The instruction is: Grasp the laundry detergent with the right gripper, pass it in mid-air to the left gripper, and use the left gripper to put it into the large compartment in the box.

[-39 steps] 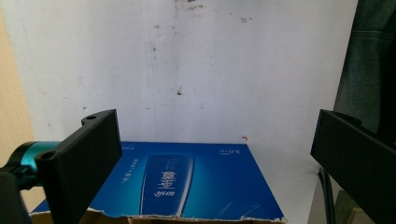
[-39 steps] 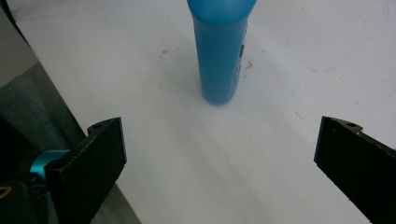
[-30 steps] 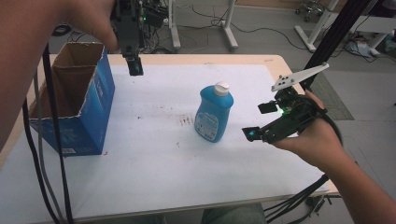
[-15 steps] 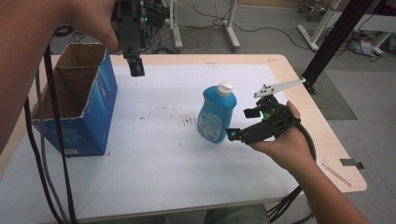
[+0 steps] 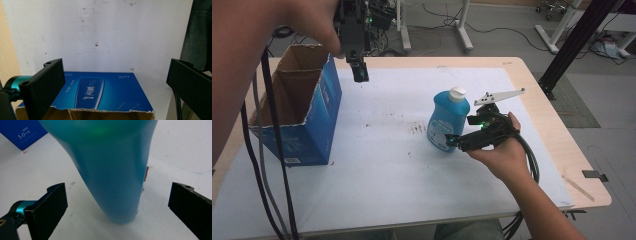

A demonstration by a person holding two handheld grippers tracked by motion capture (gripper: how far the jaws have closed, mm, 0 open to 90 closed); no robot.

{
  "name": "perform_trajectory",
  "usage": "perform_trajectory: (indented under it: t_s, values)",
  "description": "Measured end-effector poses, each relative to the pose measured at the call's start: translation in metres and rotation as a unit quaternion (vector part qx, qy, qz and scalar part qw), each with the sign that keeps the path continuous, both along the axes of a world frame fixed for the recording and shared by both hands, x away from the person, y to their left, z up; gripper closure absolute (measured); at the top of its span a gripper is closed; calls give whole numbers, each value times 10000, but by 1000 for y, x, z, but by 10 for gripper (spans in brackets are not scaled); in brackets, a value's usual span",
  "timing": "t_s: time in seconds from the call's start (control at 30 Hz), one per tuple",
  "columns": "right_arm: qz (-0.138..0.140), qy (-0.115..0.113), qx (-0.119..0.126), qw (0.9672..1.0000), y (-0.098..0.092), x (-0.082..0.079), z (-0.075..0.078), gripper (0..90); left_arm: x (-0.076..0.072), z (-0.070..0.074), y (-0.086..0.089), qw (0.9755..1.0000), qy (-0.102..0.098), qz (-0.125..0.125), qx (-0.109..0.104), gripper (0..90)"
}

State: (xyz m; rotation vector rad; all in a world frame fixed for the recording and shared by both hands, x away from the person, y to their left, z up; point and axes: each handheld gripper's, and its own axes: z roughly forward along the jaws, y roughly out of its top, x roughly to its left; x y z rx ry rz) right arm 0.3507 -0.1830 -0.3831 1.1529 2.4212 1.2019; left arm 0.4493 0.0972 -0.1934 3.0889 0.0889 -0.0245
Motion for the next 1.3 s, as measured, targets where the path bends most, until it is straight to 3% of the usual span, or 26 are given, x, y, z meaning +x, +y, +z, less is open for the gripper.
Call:
perform_trajectory:
  t_s: [0.43, 0.73, 0.9, 1.3]
  values:
    - [-138, -117, 112, 9998, 7, 8, -11, 13, 1, -2, 2, 10000, 24, 14, 41, 17]
    - [-264, -261, 328, 9988, 10, 8, -18, 15, 1, -4, 3, 10000, 26, 27, 47, 17]
    - [-372, -396, 495, 9973, 11, 9, -22, 32, 1, -4, 2, 10000, 32, 10, 49, 17]
    - [-442, -667, 508, 9955, 16, 10, -28, 130, 2, -4, 4, 9999, 48, 54, 89, 17]
